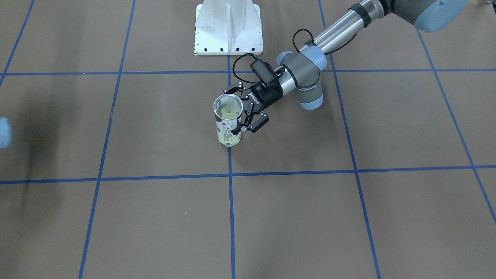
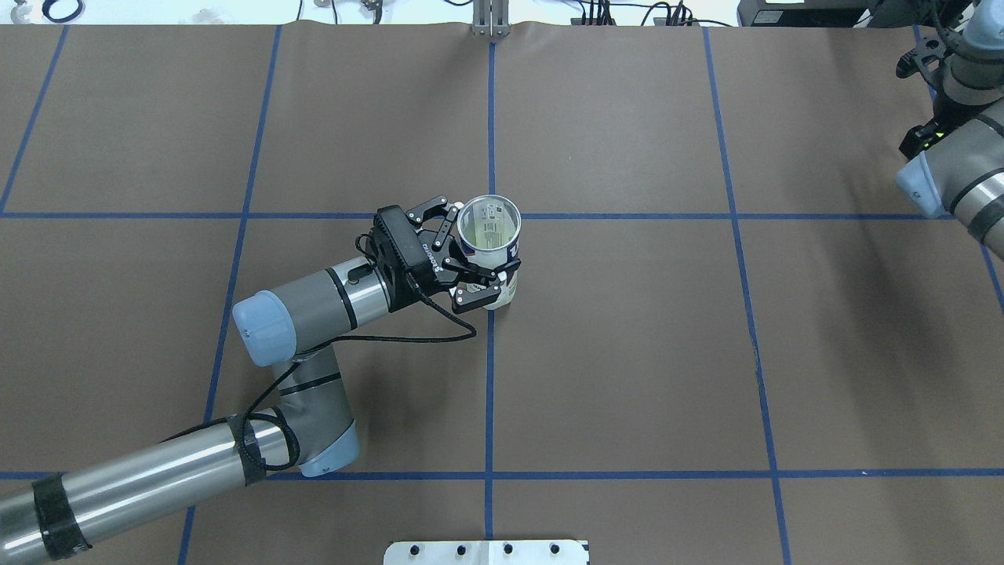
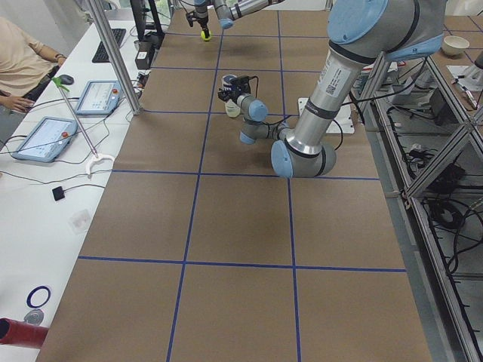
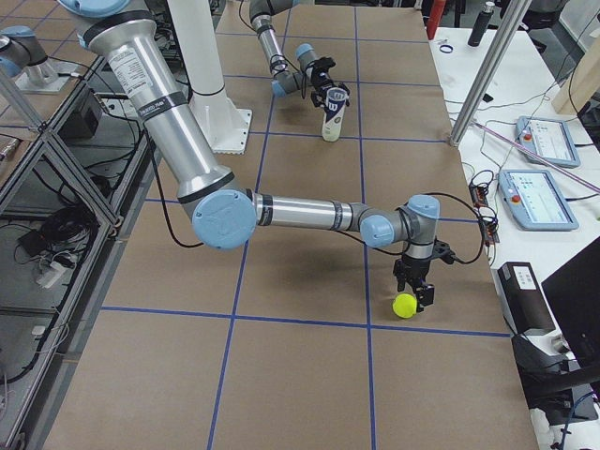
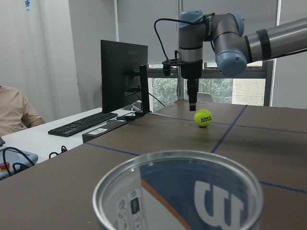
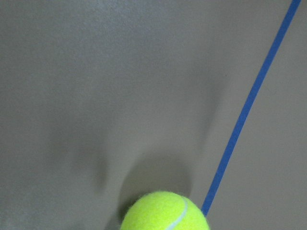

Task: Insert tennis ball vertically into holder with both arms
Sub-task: 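Move the right gripper back to the second tennis ball and grasp it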

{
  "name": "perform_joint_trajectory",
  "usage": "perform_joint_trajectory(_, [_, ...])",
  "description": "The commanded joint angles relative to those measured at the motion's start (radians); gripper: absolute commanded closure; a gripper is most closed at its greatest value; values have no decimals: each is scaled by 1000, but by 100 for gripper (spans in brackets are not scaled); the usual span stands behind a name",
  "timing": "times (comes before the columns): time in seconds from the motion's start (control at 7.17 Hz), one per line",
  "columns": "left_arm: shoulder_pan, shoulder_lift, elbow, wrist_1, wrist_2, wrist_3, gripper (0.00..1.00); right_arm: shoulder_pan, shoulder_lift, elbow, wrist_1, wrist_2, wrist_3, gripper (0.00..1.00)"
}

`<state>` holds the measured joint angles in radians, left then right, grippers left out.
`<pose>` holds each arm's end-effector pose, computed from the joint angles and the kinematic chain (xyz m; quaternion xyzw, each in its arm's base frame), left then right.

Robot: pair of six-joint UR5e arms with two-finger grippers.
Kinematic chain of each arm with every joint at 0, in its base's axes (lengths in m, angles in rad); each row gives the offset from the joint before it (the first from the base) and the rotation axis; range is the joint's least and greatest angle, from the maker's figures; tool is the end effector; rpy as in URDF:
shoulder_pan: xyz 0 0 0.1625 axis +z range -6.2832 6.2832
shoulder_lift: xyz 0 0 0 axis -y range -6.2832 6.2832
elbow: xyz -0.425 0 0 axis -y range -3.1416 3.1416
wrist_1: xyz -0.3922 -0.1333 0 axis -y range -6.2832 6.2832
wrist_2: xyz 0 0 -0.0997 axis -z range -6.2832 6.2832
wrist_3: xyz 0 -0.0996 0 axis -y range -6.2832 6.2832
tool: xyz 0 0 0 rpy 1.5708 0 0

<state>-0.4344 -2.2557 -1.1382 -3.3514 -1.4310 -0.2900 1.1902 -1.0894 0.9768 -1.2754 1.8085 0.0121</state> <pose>0.5662 -0.4249 0.2605 0.6655 0.5271 0.1615 0.5032 -0.1588 -0.6927 0.6603 0.0659 -0.1335 -0.1918 0.9701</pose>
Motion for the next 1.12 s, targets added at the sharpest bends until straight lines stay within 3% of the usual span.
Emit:
perform_joint_trajectory(0.0, [0,-1,0,1,0,0,1,-26,-17,-3,-1,-53,3,3])
perform_joint_trajectory(0.14, [0,-1,0,0,0,0,1,-34,-18,-3,-1,-57,9,15])
perform_joint_trajectory(0.28, [0,-1,0,0,0,-1,1,-35,-18,-1,-2,-60,11,34])
perform_joint_trajectory(0.42, [0,-2,0,0,0,-1,1,-34,-15,0,-2,-63,12,75])
perform_joint_trajectory(0.56, [0,-2,-2,0,0,-1,1,-15,-3,20,-5,-54,20,93])
perform_joint_trajectory(0.7, [0,-2,-2,-2,0,-1,1,18,-1,63,-24,-5,20,99])
perform_joint_trajectory(0.98, [0,1,0,-2,0,-1,1,96,32,91,-57,227,25,100])
